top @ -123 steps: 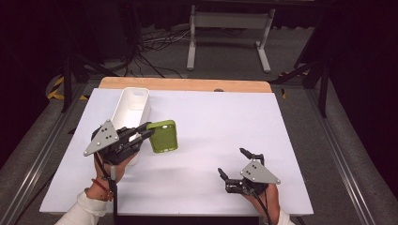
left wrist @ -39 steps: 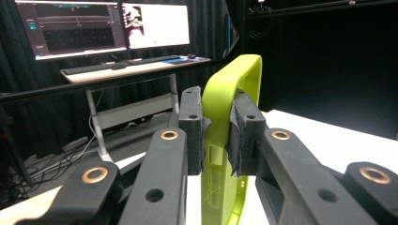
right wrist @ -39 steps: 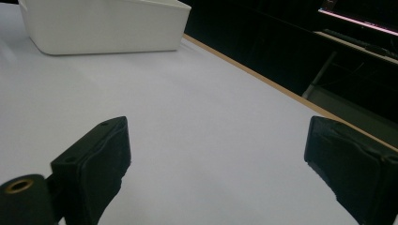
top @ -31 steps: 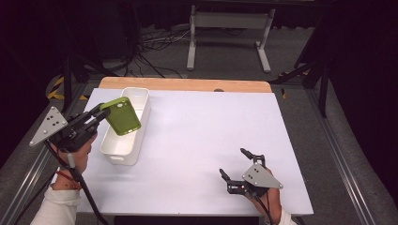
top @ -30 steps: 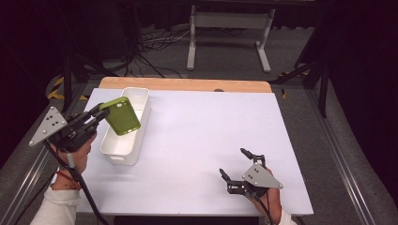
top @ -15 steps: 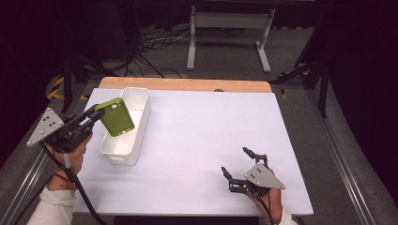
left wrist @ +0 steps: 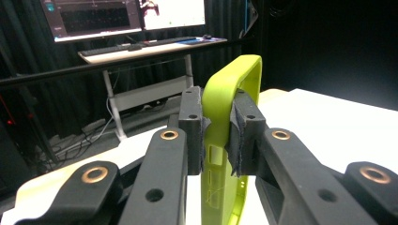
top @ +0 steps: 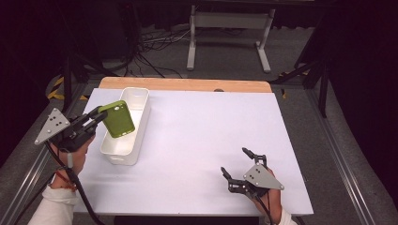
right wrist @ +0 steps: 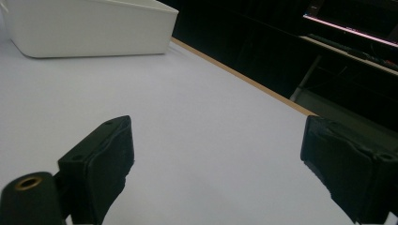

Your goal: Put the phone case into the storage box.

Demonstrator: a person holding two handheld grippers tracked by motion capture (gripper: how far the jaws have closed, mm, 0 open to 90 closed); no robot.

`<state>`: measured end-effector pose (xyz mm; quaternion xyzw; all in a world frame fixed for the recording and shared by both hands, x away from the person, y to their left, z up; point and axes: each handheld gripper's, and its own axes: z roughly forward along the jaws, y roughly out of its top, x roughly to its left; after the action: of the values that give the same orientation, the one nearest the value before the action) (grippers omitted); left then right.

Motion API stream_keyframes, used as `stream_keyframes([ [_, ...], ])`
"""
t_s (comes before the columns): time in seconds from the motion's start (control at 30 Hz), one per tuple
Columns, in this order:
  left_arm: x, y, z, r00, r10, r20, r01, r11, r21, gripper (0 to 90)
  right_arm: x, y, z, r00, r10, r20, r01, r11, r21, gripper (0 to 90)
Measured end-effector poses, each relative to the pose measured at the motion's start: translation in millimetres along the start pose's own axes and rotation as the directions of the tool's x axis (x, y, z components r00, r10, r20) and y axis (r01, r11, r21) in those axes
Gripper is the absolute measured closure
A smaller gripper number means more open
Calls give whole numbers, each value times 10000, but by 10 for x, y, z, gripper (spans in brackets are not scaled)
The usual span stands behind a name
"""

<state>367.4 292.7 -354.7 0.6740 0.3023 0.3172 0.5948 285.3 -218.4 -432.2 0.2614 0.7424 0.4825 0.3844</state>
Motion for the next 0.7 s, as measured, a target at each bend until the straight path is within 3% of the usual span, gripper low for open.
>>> stream_keyframes([
  [0.37,38,-57,38,9998,-115,-151,116,9999,104,778,8,0,5,10000,-85,-52,85,10000,42,108],
  [0.7,83,-97,100,9998,-187,-27,188,9994,300,778,7,0,6,9999,-114,-36,115,9999,83,110],
])
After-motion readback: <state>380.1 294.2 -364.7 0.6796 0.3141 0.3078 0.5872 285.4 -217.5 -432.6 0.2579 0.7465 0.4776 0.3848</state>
